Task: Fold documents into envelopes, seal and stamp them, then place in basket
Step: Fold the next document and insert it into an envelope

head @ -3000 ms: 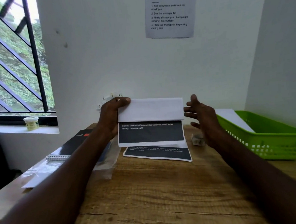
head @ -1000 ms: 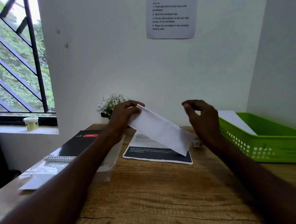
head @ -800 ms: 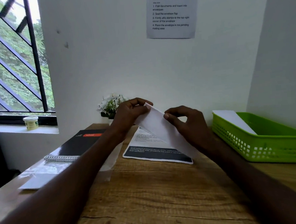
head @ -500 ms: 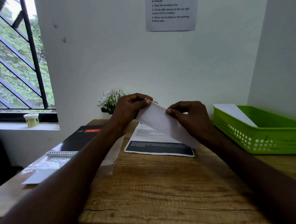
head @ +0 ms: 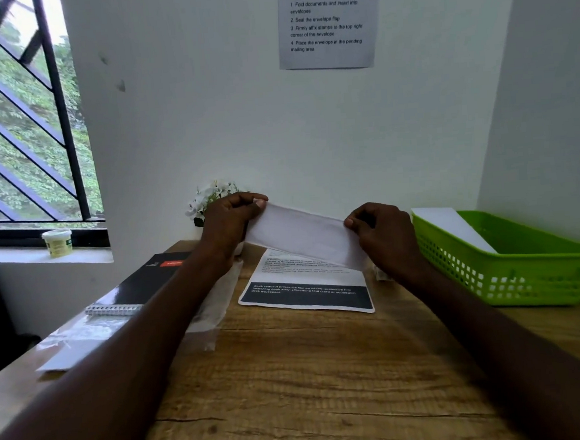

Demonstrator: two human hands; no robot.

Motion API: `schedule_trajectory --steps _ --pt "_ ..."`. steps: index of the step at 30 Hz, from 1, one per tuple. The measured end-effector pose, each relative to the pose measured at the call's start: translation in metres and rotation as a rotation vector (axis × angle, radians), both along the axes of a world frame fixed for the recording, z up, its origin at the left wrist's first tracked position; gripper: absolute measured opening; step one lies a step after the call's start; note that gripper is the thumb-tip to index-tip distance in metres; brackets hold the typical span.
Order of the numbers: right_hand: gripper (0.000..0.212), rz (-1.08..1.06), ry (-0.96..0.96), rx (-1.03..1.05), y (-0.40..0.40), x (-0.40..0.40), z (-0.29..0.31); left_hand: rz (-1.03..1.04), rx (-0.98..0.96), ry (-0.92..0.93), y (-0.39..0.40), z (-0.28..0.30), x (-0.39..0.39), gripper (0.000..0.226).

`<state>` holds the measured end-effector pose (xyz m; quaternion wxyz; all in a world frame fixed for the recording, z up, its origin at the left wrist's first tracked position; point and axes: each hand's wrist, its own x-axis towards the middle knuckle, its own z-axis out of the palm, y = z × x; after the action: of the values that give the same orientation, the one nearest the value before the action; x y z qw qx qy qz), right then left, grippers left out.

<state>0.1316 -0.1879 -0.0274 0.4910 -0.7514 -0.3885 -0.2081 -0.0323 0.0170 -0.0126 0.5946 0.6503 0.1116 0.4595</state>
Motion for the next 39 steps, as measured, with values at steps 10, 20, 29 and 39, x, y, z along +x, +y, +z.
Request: schedule_trajectory --steps 10,20,29,39 --pt "0.006 0.079 0.138 0.184 0.007 0.000 -0.004 -0.029 -0.011 0.102 -0.005 -0.006 0.003 0.004" --pt "0.008 0.145 0.294 0.337 0.015 -0.002 -0.005 0.008 -0.078 0.103 -0.004 -0.009 0.002 0.002" --pt "0.015 0.073 0.371 0.403 0.018 0.008 -0.012 0.042 -0.052 0.106 -0.006 -0.008 0.005 0.004" --pt "0.024 0.160 0.644 0.554 0.013 0.008 -0.010 0.104 -0.078 0.093 -0.013 -0.016 0.015 0.010"
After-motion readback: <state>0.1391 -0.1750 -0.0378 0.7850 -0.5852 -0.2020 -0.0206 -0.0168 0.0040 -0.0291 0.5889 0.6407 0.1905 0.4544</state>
